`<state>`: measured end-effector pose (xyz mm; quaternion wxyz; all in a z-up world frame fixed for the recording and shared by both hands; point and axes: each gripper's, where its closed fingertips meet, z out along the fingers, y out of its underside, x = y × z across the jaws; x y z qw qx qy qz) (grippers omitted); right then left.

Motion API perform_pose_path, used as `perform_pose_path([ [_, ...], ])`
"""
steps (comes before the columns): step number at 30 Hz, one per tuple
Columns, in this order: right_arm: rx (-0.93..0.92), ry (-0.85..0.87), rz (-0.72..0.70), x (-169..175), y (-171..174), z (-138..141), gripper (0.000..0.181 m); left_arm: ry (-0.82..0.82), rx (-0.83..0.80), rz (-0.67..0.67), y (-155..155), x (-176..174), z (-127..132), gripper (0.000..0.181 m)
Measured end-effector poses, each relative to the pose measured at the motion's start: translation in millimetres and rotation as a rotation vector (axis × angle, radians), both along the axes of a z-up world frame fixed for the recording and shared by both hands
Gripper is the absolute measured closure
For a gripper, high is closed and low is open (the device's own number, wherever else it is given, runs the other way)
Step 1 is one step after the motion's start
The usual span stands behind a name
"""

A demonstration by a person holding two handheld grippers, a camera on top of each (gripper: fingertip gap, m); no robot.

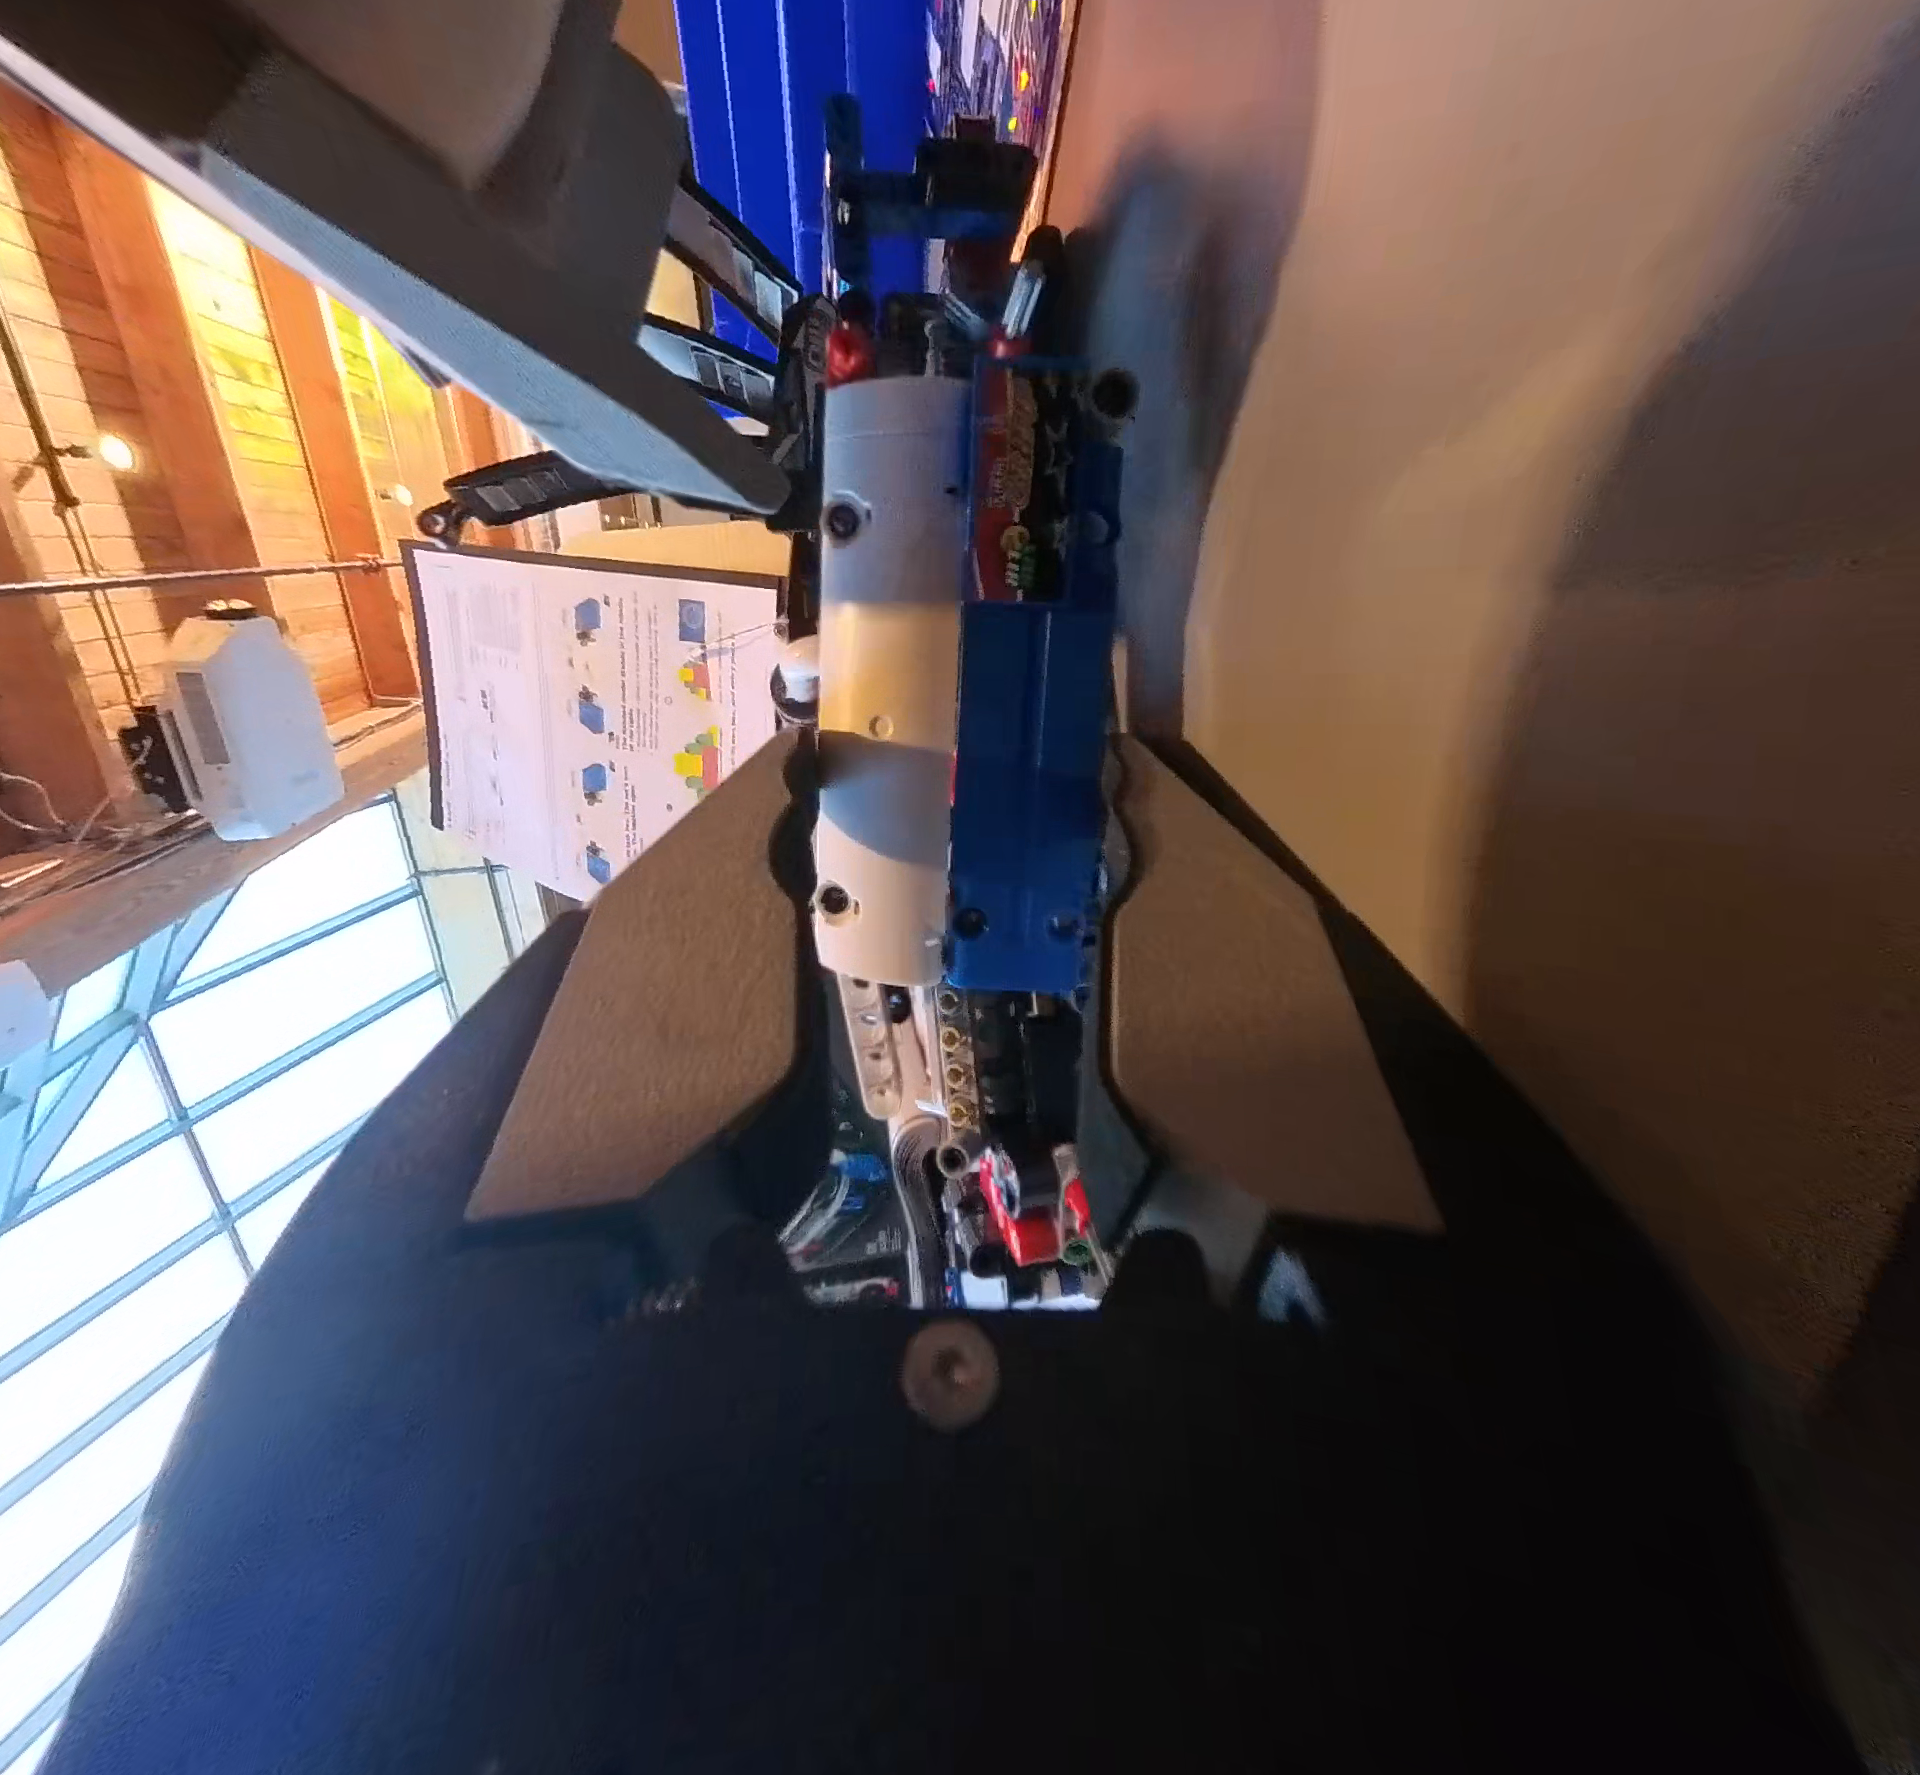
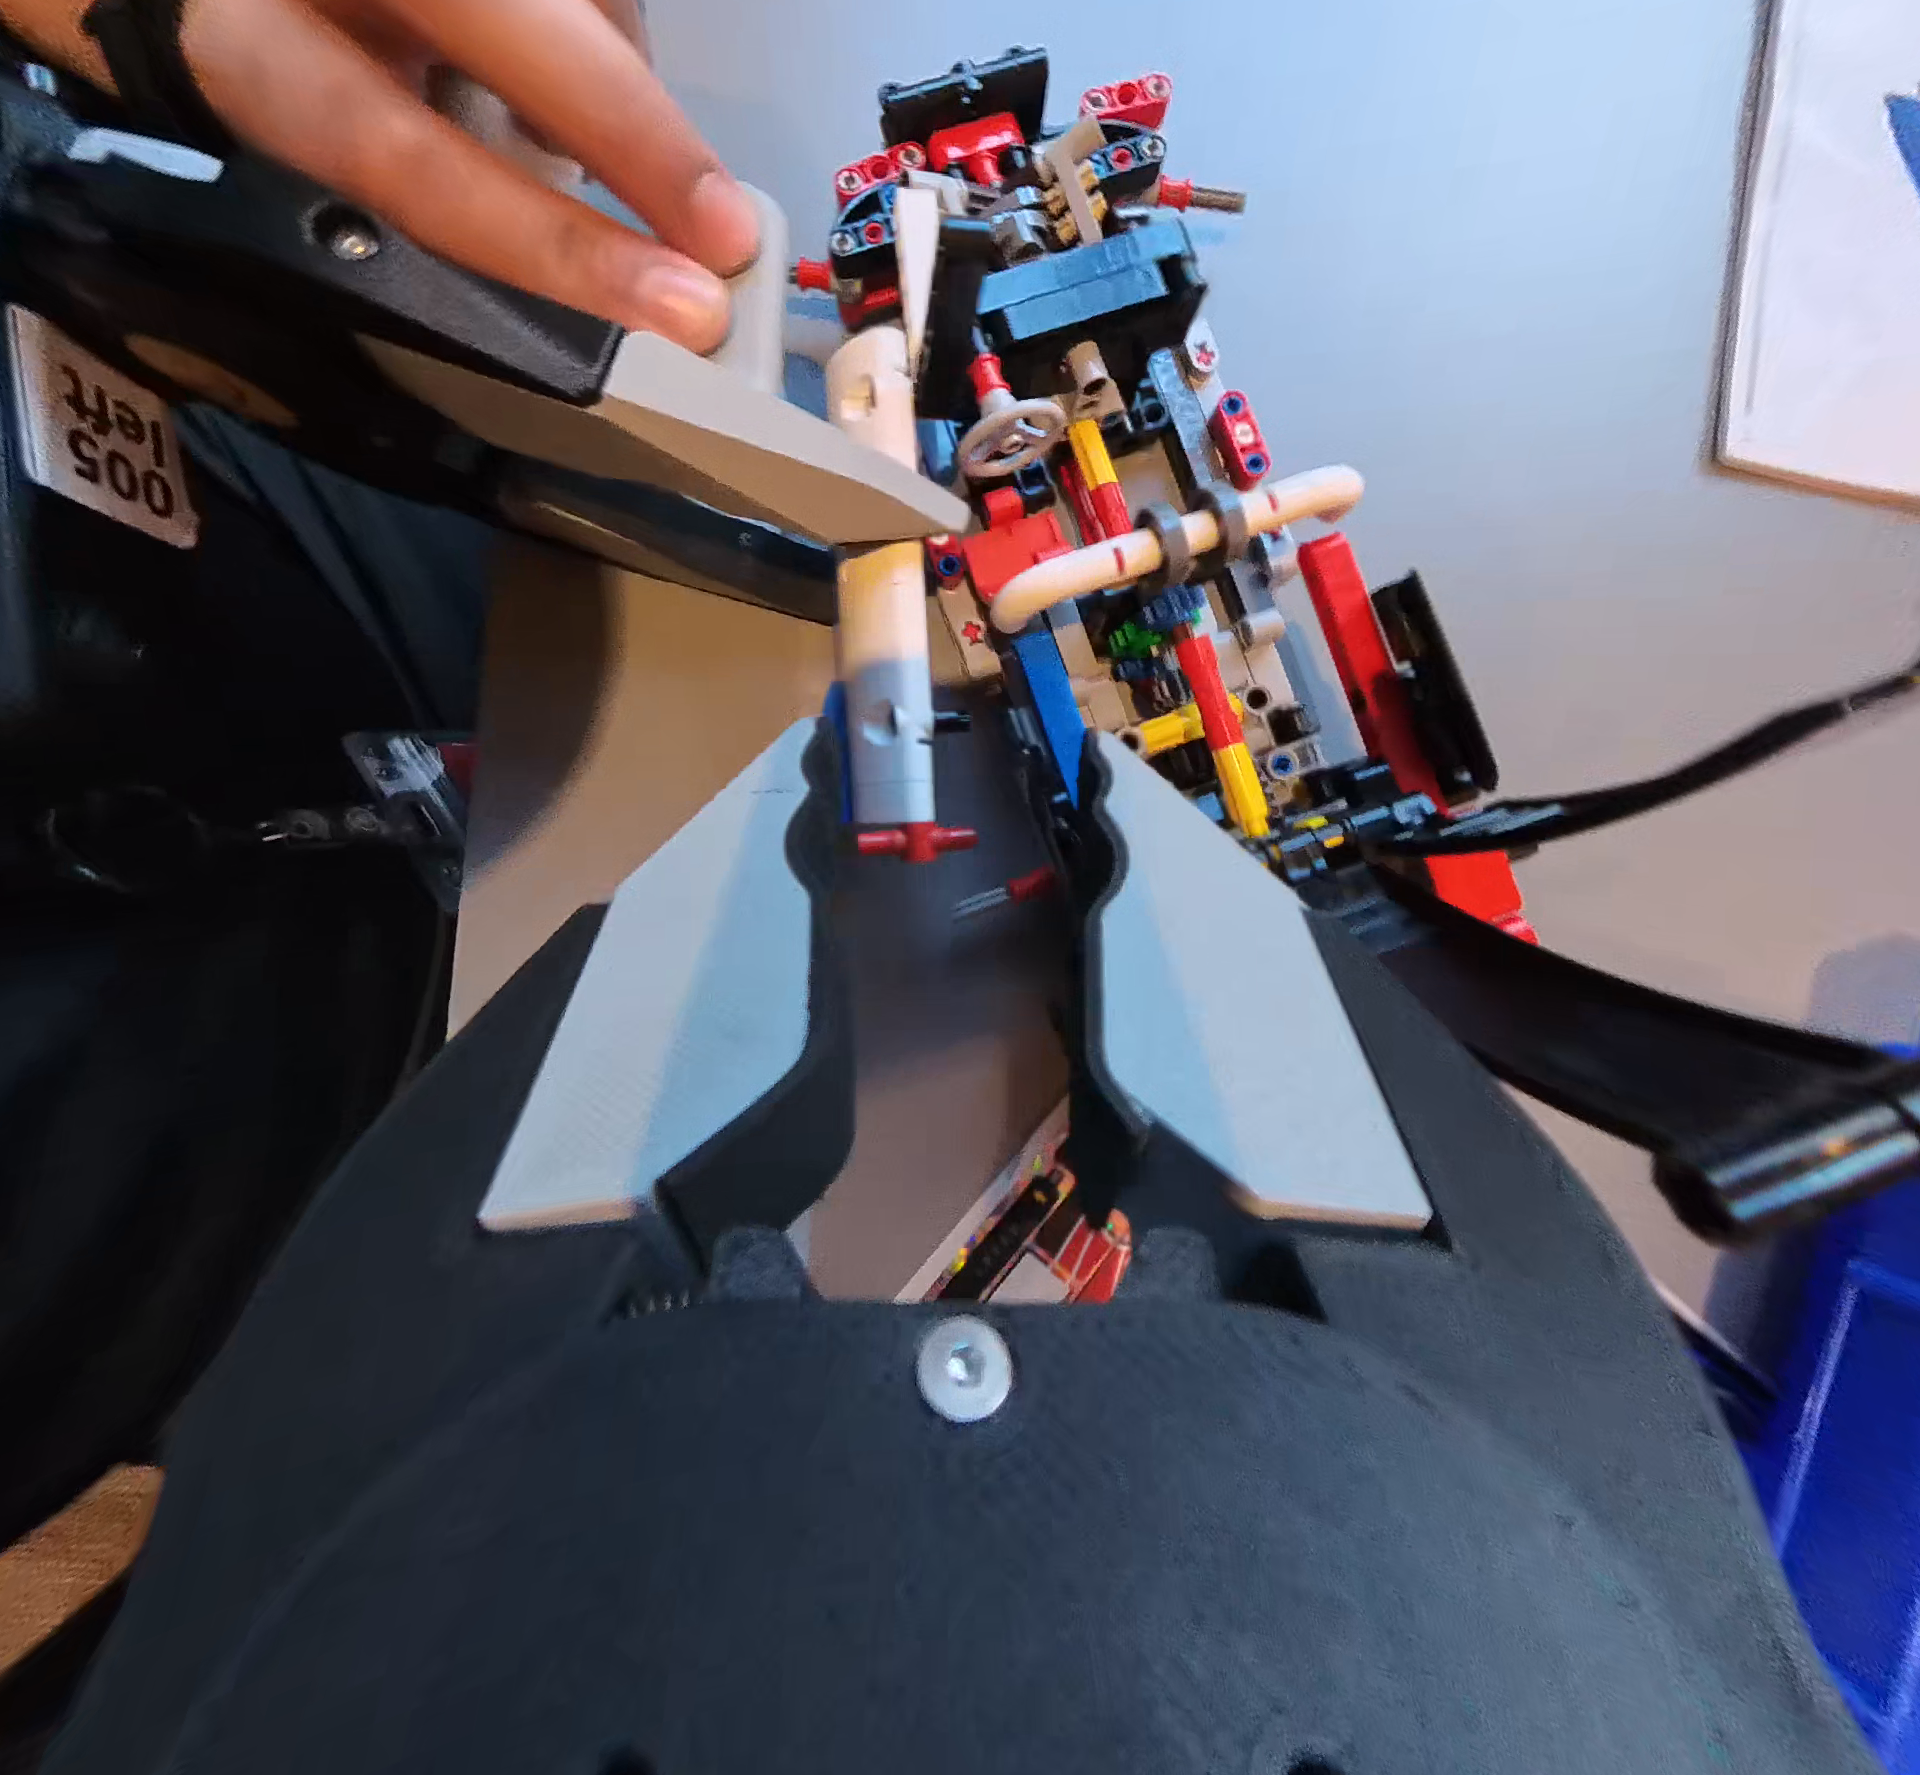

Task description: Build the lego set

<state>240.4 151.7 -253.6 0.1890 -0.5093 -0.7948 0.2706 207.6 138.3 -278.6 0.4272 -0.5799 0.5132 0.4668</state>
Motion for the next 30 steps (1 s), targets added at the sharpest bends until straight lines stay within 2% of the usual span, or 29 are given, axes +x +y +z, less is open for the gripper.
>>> perform_pose_path([
  [3, 0.064, 0.0, 0.033, -5, -4, -4, 0.134, 0.0, -0.009, 0.004, 1, -2, -1, 0.129],
  [8, 0.041, -0.062, 0.028, -12, -4, -15, 0.125, 0.021, -0.019, 0.005, 2, -10, -2, 0.129],
  [15, 0.027, -0.078, 0.036, -17, 0, -19, 0.142, 0.013, -0.07, 0.023, 1, -14, -3, 0.129],
  [21, 0.066, -0.084, 0.072, -19, 1, -22, 0.14, 0.018, -0.041, 0.038, 3, -17, -2, 0.13],
  [26, -0.028, -0.119, 0.036, -21, -1, -22, 0.137, 0.0, -0.079, 0.063, 6, -16, -3, 0.13],
  [30, -0.011, -0.113, 0.029, -20, -5, -22, 0.137, -0.003, -0.08, 0.075, 1, -13, -3, 0.129],
])
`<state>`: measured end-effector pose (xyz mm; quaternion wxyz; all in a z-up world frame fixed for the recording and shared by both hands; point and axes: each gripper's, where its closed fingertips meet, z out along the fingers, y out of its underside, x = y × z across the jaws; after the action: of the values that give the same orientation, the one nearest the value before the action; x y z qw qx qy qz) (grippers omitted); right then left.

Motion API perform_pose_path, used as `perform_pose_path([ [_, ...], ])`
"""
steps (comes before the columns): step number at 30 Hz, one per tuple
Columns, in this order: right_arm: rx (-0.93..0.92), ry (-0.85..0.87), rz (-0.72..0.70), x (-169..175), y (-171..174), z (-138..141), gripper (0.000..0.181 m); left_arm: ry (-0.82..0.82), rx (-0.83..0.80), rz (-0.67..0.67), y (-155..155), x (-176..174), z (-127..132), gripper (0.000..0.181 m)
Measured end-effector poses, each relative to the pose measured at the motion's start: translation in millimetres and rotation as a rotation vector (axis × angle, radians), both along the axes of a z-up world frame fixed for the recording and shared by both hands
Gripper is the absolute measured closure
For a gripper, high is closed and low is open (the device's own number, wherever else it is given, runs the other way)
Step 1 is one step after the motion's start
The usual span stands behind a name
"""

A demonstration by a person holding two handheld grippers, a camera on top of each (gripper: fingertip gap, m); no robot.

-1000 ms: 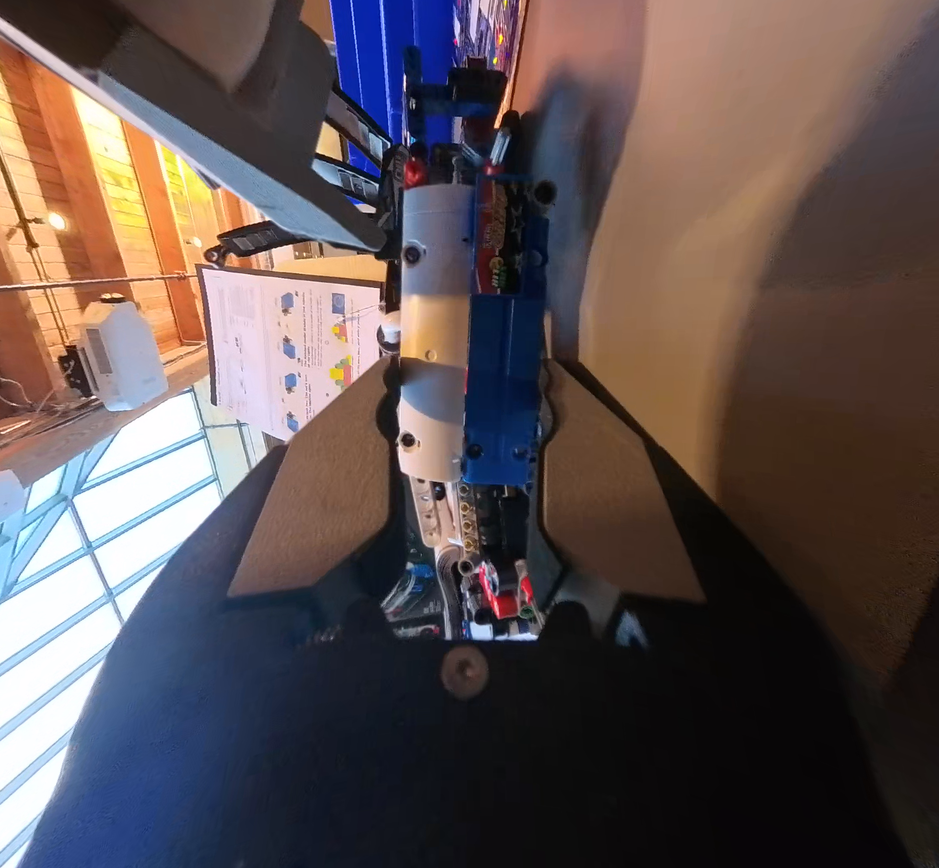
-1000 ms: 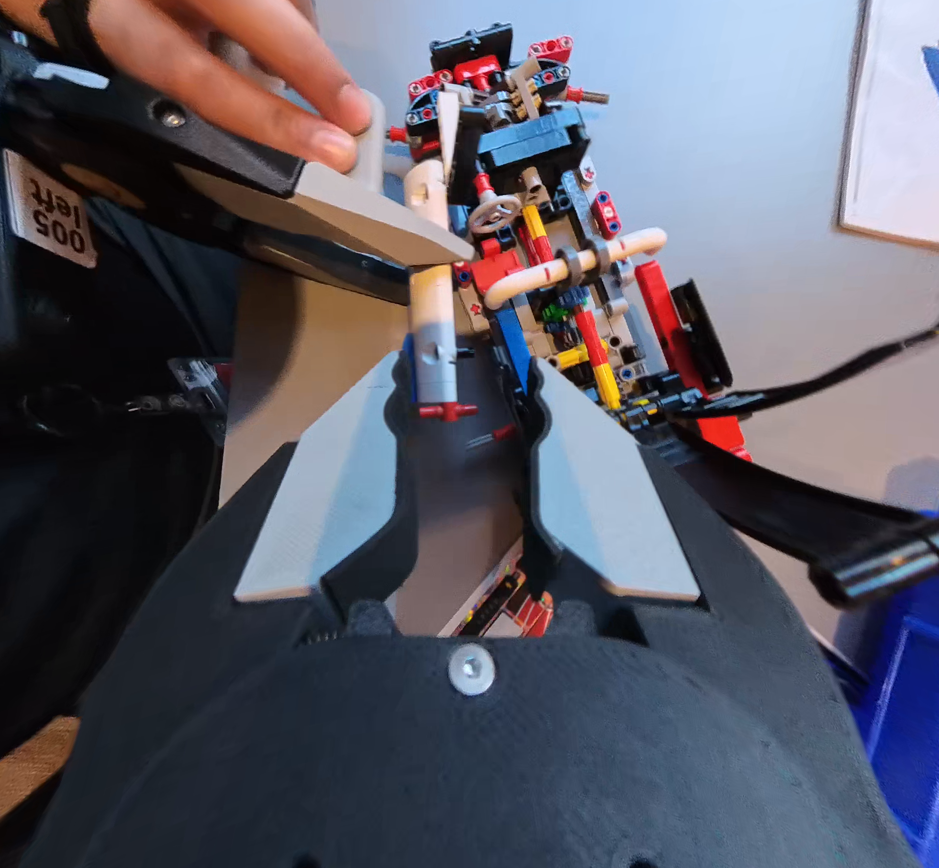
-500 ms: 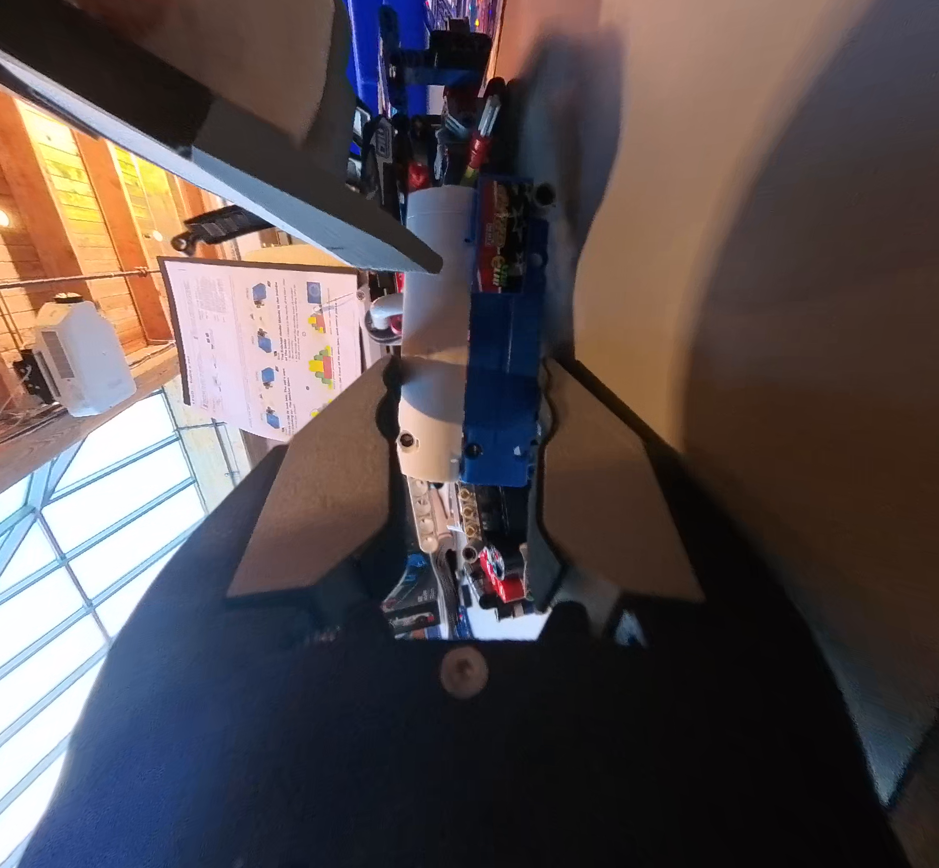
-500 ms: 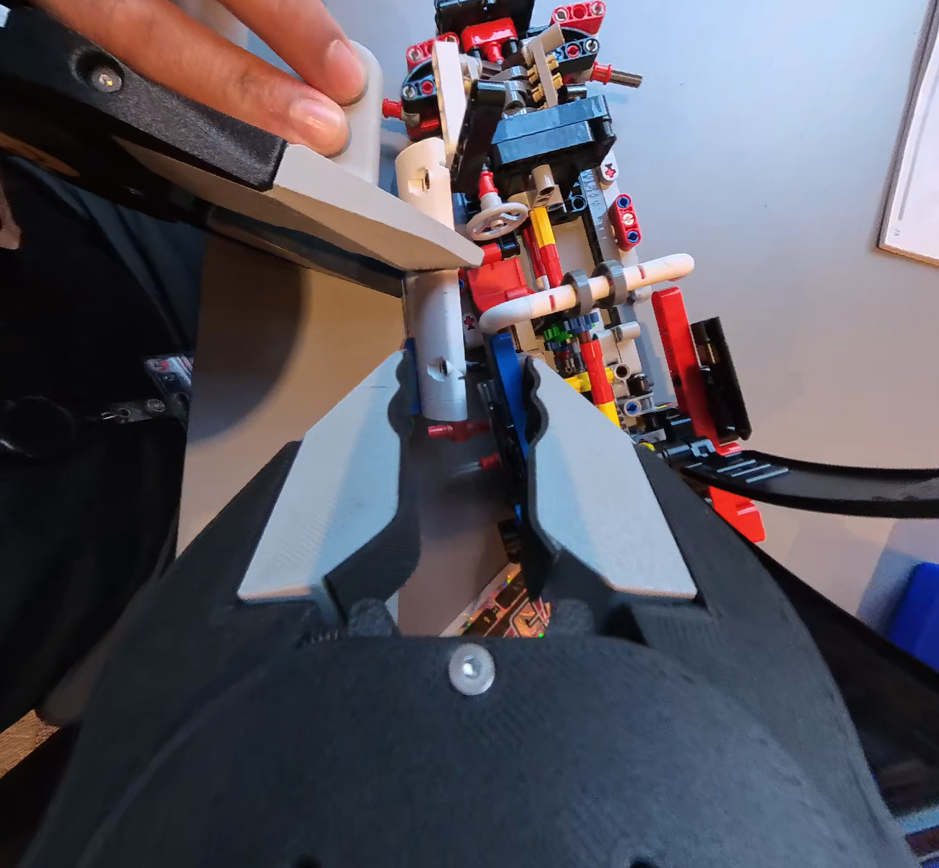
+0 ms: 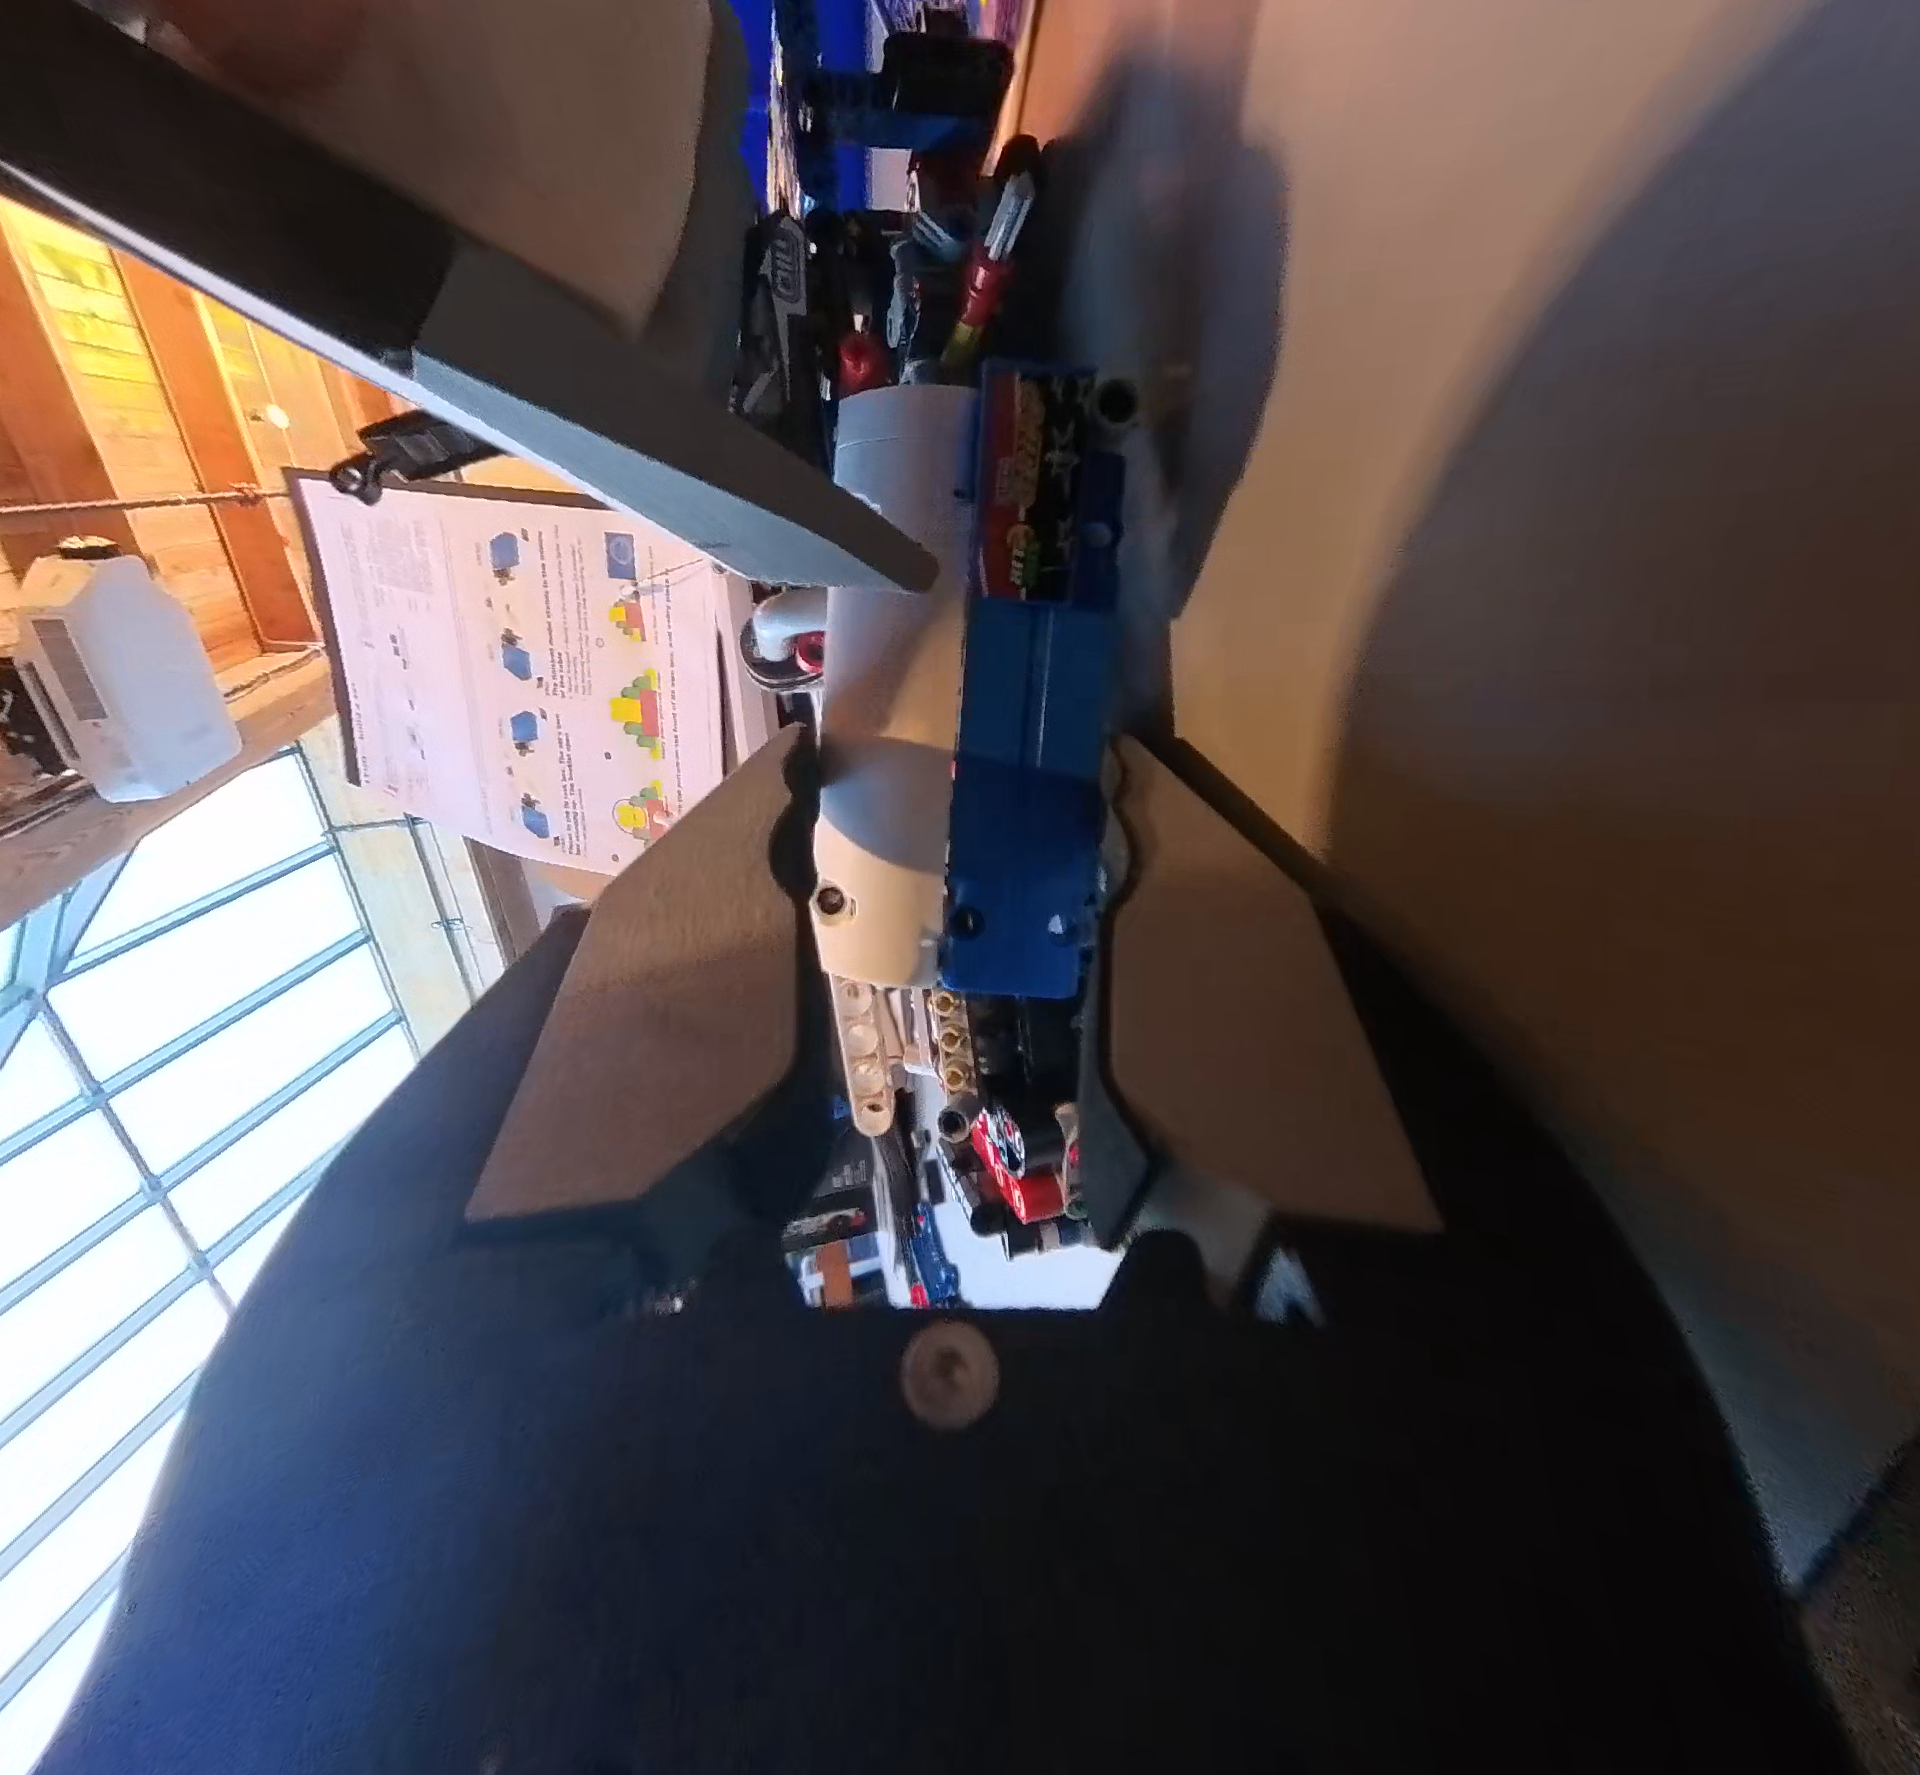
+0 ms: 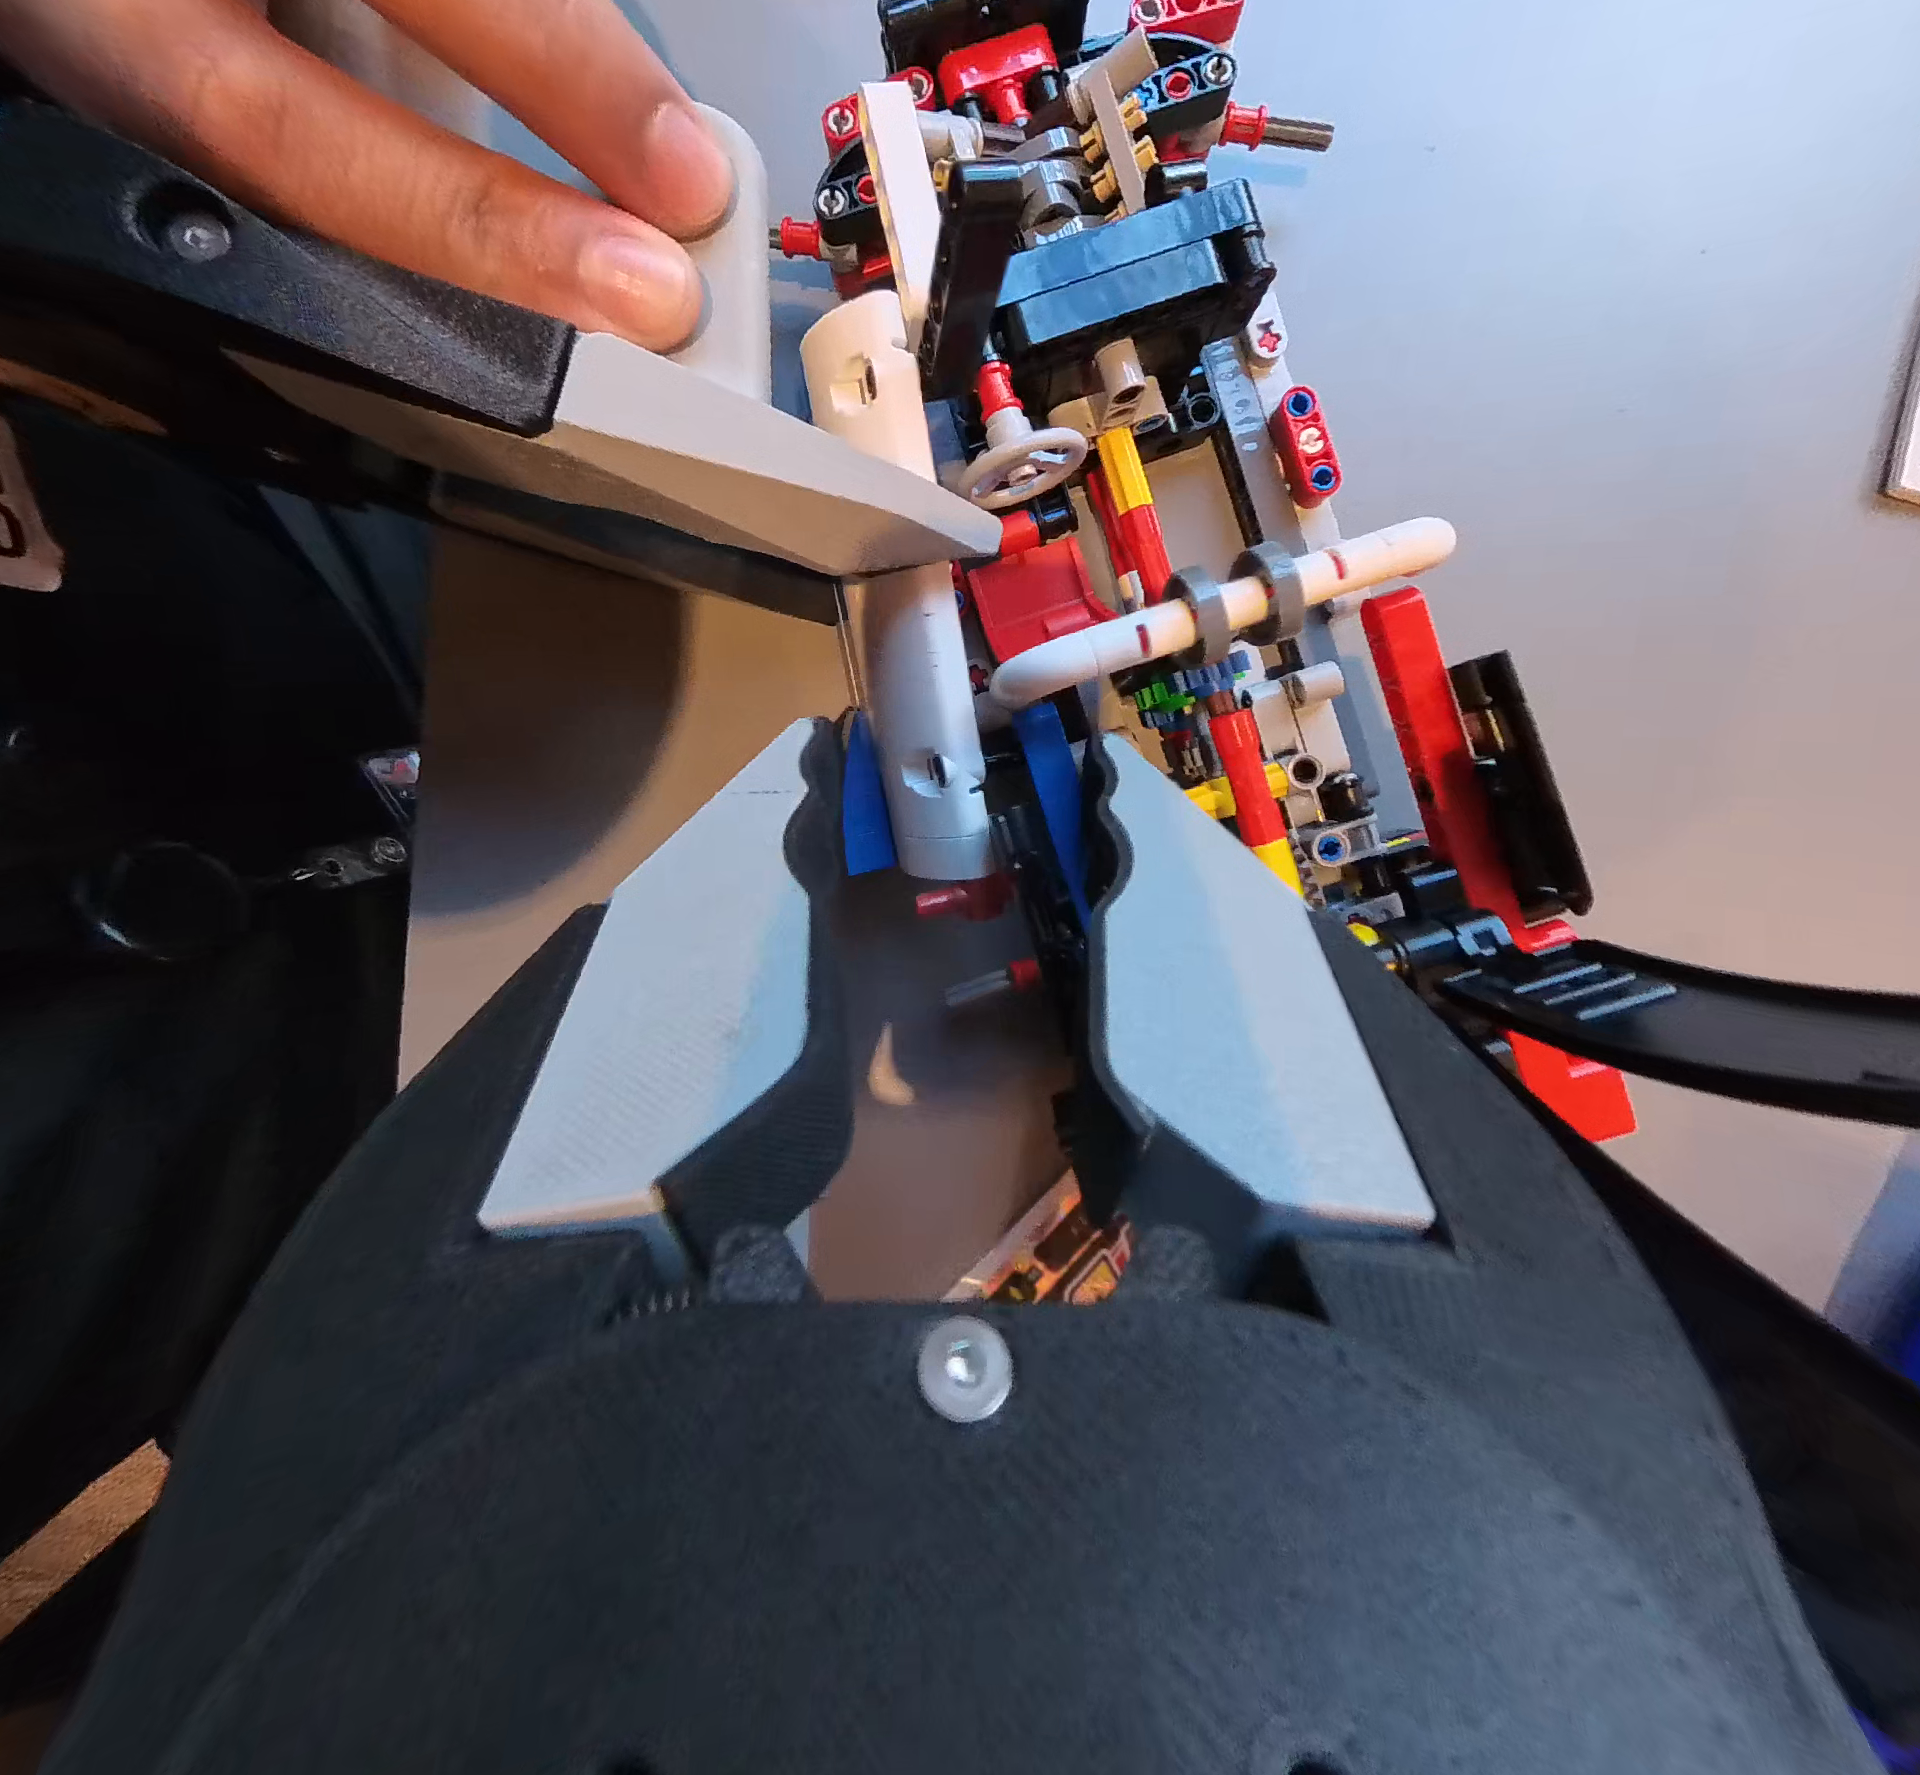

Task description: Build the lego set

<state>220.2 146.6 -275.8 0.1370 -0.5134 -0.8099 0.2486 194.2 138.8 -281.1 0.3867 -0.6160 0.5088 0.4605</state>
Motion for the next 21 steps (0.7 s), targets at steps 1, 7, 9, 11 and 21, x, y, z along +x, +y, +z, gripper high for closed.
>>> perform_pose_path([
  [1, -0.001, 0.001, -0.005, 1, -2, 0, 0.137, 0.005, 0.011, -0.006, -2, 1, 0, 0.13],
  [7, -0.037, 0.008, -0.057, 7, -21, 2, 0.133, 0.009, 0.071, -0.05, -16, 5, 2, 0.131],
  [9, -0.021, 0.013, -0.067, 10, -25, 2, 0.132, 0.0, 0.084, -0.058, -20, 6, 2, 0.13],
  [11, 0.003, 0.026, -0.07, 12, -25, 3, 0.134, -0.018, 0.09, -0.064, -22, 7, 3, 0.13],
  [21, 0.071, 0.122, -0.006, 22, -22, 21, 0.139, -0.029, 0.091, -0.061, -24, 9, 2, 0.13],
])
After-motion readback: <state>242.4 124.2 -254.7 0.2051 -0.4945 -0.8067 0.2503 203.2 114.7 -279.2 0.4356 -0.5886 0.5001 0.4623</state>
